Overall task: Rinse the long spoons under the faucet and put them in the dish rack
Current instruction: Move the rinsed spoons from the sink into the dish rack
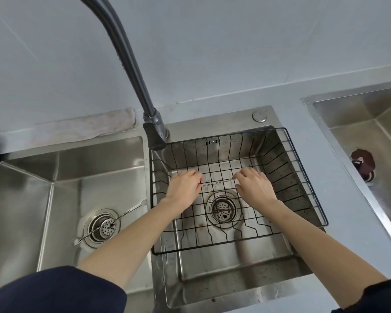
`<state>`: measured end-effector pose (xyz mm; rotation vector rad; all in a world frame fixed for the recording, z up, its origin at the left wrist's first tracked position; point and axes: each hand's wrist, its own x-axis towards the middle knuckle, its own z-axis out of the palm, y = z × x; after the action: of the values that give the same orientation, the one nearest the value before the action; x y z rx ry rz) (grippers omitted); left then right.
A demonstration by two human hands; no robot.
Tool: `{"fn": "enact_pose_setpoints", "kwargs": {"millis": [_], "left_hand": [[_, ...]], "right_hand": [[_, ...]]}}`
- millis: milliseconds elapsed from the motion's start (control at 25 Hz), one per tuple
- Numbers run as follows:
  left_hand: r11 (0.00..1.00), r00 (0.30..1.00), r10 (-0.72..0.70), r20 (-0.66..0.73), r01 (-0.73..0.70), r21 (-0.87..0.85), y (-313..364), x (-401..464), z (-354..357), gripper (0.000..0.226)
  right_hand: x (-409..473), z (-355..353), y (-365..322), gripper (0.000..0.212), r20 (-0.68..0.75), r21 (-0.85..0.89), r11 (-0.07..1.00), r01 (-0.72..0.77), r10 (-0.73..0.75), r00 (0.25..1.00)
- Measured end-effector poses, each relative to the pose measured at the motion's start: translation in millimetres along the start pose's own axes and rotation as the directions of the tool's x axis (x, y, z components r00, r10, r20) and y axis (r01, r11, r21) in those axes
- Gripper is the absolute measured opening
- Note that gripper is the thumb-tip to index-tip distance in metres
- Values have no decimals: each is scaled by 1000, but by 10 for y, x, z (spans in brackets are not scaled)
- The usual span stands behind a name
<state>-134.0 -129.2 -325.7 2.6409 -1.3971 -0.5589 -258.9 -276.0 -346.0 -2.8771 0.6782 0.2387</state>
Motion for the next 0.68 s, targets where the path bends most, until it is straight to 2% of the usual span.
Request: {"fn": "enact_pose_setpoints", "kwargs": {"millis": [120, 320, 680], "left_hand": [[1000, 999, -10, -32, 11, 20, -26, -142, -159, 29], [998, 994, -55, -97, 55, 0, -229, -523, -382, 32], [975, 968, -216, -131, 220, 18, -1020, -1349, -618, 38]], "right_hand": [[-86, -148, -135, 32, 23, -13, 1000, 6, -6, 1000], [-227, -390, -524, 33, -20, -19, 999, 45, -45, 999], [-302, -543, -1609, 35, -77, 19, 979, 205, -203, 976]]}}
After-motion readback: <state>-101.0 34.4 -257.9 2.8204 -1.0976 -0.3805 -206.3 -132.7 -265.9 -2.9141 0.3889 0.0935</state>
